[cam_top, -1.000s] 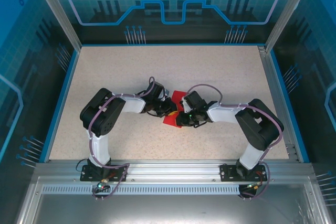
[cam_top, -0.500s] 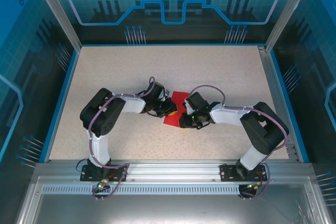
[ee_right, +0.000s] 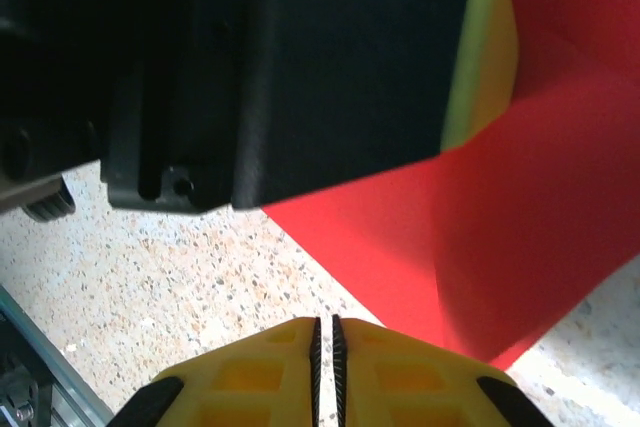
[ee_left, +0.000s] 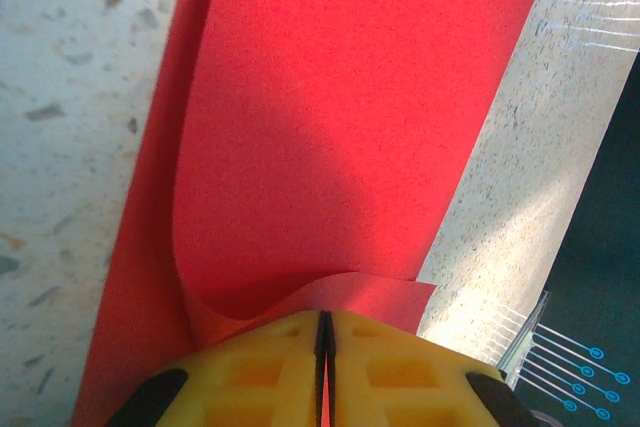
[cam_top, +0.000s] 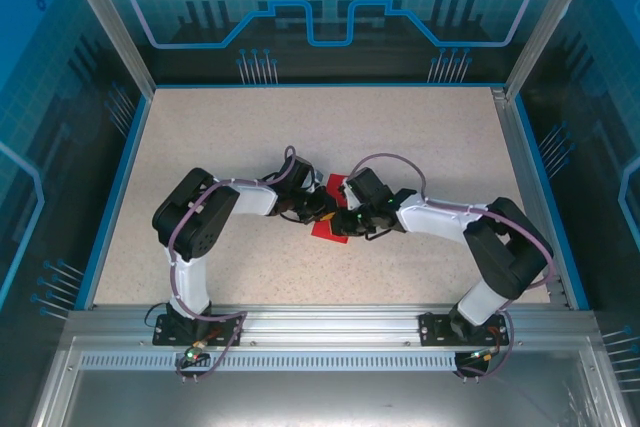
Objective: Fold a paper plane with a square sheet of paper (pick it up from the middle)
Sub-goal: Fold the triangle a second time at the center of the table.
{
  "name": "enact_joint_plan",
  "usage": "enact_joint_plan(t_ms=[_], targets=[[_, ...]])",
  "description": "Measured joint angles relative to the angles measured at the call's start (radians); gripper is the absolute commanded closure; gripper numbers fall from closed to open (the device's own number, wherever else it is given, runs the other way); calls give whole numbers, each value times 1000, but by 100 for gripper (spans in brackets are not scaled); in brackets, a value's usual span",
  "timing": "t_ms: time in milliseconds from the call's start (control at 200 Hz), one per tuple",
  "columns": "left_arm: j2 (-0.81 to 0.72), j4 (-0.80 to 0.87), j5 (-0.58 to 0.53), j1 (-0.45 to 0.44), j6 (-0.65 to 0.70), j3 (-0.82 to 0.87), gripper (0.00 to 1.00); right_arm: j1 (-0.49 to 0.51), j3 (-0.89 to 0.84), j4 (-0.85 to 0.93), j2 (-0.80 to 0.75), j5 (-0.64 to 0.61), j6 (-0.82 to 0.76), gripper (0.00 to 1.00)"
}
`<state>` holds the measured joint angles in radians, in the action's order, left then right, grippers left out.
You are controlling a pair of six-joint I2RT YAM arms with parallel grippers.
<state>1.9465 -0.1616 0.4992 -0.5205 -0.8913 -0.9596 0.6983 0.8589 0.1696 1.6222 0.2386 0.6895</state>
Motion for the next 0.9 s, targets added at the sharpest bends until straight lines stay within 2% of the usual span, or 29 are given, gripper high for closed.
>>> enact_joint_plan(t_ms=[900], targets=[[25,6,16,0,4,-32,88,0,0,60,-34,-80,11,87]])
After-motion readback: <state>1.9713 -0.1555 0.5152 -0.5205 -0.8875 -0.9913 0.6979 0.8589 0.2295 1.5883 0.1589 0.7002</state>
